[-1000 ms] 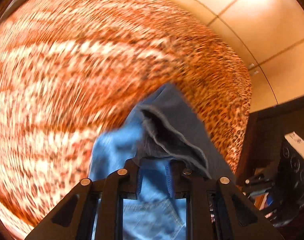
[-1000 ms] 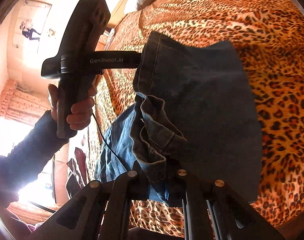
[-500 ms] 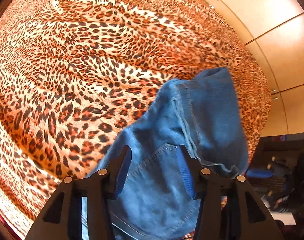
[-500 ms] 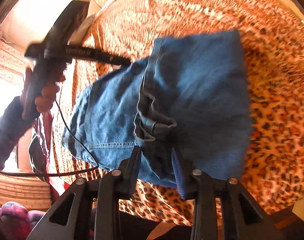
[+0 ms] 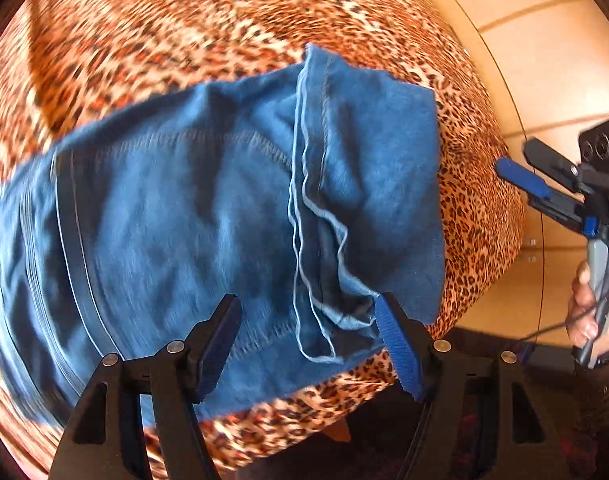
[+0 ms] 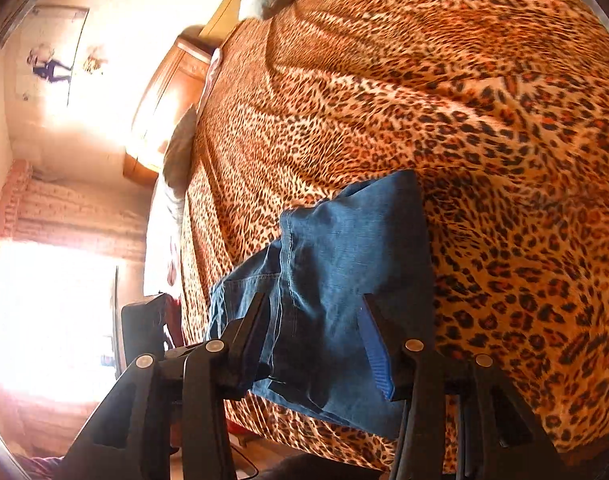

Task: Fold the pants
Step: 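Lower the folded legs onto the jeans and open both grippers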

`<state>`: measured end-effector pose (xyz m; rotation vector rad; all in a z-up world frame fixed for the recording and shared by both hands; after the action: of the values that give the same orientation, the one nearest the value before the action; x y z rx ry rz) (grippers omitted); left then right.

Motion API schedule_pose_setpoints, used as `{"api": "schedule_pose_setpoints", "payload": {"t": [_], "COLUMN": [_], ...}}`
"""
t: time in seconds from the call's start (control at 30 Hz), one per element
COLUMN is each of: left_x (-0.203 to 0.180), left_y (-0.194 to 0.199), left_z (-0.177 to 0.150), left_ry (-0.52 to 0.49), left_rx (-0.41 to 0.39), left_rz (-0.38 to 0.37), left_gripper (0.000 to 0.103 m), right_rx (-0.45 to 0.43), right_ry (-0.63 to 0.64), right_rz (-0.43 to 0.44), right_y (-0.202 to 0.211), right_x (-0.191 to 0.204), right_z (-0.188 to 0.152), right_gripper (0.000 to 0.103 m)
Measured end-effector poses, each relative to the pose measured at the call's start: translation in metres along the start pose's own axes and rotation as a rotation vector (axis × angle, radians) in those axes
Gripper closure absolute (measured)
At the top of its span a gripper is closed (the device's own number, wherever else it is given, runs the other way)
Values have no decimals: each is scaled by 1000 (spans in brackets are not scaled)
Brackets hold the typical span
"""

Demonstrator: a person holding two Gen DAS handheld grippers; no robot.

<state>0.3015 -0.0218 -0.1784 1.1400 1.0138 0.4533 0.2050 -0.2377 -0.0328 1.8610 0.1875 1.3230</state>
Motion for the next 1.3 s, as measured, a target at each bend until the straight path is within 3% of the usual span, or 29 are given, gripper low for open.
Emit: {"api": "schedule_pose_setpoints", "payload": {"t": [0.13, 0.27, 0.4, 0.57, 0.77, 0.9, 1.13, 1.3], "left_x": [-9, -18, -21, -34, -37, -35, -35, -35], "left_y": [-3, -10, -19, -18, -28, -42, -40, -39], "left_z": [-32, -55, -67, -73, -71, -65, -64, -66], "left_ry": [173, 372, 466, 513, 593, 634, 729, 771], "left_rx": [-44, -111, -145, -172, -238, -214, -268, -301], "left_rz": [56, 86, 162, 253, 135, 161, 165, 111], "left_gripper": [27, 26, 21, 21, 18, 17, 14, 15], "right_rx": [188, 309, 360, 394, 422, 416, 361, 434], "right_ry": [162, 307, 402, 408, 448, 445, 535, 611], "right_rz": [-11, -42, -44, -18, -24, -40, -115, -144], "right_y": [-43, -66, -76, -83, -82, -91, -128, -157], "right_x": [11, 21, 29, 32, 33, 33, 46, 52], "right_z": [17, 17, 20, 22, 14, 23, 59, 66], "right_gripper": [55, 55, 55, 51, 51, 51, 48, 47]}}
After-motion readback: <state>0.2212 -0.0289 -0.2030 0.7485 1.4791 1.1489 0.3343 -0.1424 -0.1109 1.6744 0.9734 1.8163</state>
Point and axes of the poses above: each gripper's, at about its wrist camera, not at the fingertips, and y roughly against the way its jaws point, x to its left, z to its top, the point moved 6 cm from there along -y, roughly the way its jaws point, and after that the axes turned 11 degrees about -y, right-handed, at the moved point
